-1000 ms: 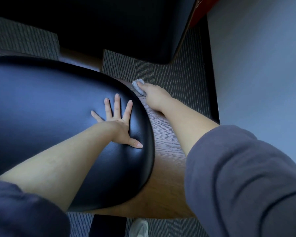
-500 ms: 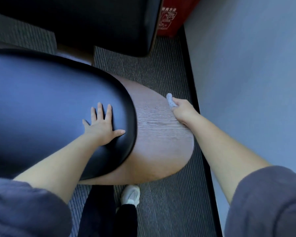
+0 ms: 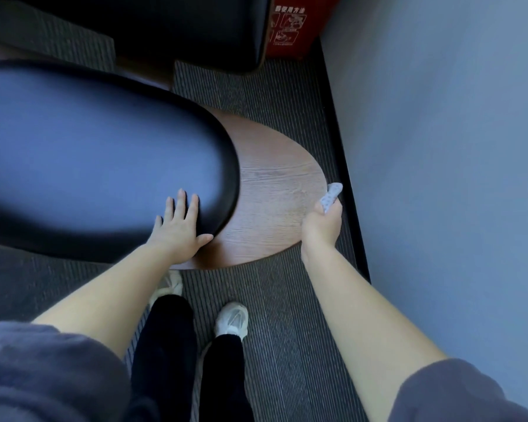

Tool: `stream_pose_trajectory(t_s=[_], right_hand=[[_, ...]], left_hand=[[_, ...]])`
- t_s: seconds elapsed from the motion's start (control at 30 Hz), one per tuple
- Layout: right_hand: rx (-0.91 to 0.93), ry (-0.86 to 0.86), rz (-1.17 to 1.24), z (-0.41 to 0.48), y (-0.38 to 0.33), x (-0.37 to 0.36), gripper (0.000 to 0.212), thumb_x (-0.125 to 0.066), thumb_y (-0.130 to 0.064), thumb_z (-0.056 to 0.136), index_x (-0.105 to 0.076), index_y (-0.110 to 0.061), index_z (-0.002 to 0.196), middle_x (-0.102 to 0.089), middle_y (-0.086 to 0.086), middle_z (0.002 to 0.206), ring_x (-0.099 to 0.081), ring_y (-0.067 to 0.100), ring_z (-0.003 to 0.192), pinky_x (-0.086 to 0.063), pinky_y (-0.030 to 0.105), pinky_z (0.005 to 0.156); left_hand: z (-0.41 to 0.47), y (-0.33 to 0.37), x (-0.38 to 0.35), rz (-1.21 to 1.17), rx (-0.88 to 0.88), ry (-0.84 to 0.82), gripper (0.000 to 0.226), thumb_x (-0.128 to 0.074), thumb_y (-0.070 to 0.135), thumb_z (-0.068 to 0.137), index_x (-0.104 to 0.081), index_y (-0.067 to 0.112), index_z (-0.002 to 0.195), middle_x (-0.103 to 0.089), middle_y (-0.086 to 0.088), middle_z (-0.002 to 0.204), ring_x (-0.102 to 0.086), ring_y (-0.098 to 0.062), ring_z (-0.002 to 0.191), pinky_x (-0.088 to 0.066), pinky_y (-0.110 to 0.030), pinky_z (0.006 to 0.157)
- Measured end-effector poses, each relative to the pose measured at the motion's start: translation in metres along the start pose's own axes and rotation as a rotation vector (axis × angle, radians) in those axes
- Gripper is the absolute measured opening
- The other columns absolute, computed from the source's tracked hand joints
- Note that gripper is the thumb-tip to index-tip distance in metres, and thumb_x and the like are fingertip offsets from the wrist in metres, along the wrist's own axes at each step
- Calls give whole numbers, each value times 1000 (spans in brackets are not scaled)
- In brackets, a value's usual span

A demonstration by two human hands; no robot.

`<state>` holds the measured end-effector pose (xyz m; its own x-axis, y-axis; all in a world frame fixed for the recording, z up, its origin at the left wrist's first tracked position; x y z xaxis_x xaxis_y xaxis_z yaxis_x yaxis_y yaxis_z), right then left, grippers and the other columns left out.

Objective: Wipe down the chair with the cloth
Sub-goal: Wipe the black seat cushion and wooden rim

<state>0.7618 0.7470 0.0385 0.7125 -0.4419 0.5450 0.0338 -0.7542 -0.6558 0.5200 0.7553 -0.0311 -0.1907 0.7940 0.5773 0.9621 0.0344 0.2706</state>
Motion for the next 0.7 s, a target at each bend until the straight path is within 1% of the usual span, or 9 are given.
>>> stream_pose_trajectory(t_s=[0.1,0.17,0.27,0.33,0.43,0.5,0.57,0.63,0.7], right_hand=[[-38,45,64,-9,4,-2,32,-32,-15,105,-46,-21,133,-60,-2,117,-61,25,108,-50,43,95],[-34,92,84,-14,6,-5,32,-31,-13,105,-47,-20,132,-62,1,115,-63,23,100,-52,38,88],[-55,179,174,-30,17,-14,31,-30,-11,104,-48,-35,111,-61,2,88,-56,12,71,-46,26,74],[-106,253,253,-43,26,-24,26,-33,-13,105,-46,-35,100,-54,-3,74,-55,16,74,-44,28,78],[-171,344,341,-57,43,-45,14,-34,-15,105,-47,-9,106,-53,-1,82,-55,15,75,-44,30,75],[-200,372,413,-65,50,-56,13,-34,-15,105,-45,-9,101,-51,1,83,-49,10,68,-44,25,69],[-248,390,466,-72,60,-68,14,-35,-17,106,-45,-9,103,-52,1,89,-50,7,71,-43,18,65],[-271,387,525,-80,71,-82,20,-35,-19,106,-48,-6,115,-59,9,107,-54,8,82,-45,18,71],[-291,388,598,-91,81,-99,29,-35,-19,106,-45,-3,128,-54,22,126,-51,11,85,-45,23,80]], left_hand=[[-5,-10,-1,-3,-50,-25,81,-42,46,100,12,20,155,23,-5,161,14,-29,149,-10,-51,120],[-5,-14,1,11,-80,-44,79,-41,44,101,12,21,155,23,-5,161,14,-28,149,-10,-50,120],[-7,-22,5,73,-136,-65,77,-38,43,102,13,22,155,24,-4,161,14,-27,150,-11,-48,120],[-7,-30,8,148,-190,-69,76,-37,43,102,15,22,155,25,-3,160,15,-26,150,-11,-47,120],[-4,-47,12,276,-279,-72,75,-34,45,102,18,25,153,27,-4,160,14,-29,149,-12,-47,120],[1,-58,13,357,-333,-53,76,-33,47,102,21,27,152,27,-7,159,14,-34,149,-12,-48,120],[6,-69,13,421,-384,-9,76,-31,49,102,24,28,150,27,-11,159,14,-37,148,-11,-49,119],[10,-76,12,454,-427,39,76,-29,50,101,26,29,149,27,-13,159,14,-38,148,-9,-51,119],[12,-82,10,452,-461,66,75,-27,50,101,28,28,147,26,-12,159,15,-37,148,-6,-51,119]])
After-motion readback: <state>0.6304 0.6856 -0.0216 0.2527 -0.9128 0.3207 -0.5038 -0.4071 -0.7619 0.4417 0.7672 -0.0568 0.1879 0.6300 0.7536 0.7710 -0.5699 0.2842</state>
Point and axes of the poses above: each hand's wrist, its own z-axis towards the middle knuckle, its own x-axis out of the back of the hand, y = z × x, the point moved 2 cm from there along z, towards the middle knuckle
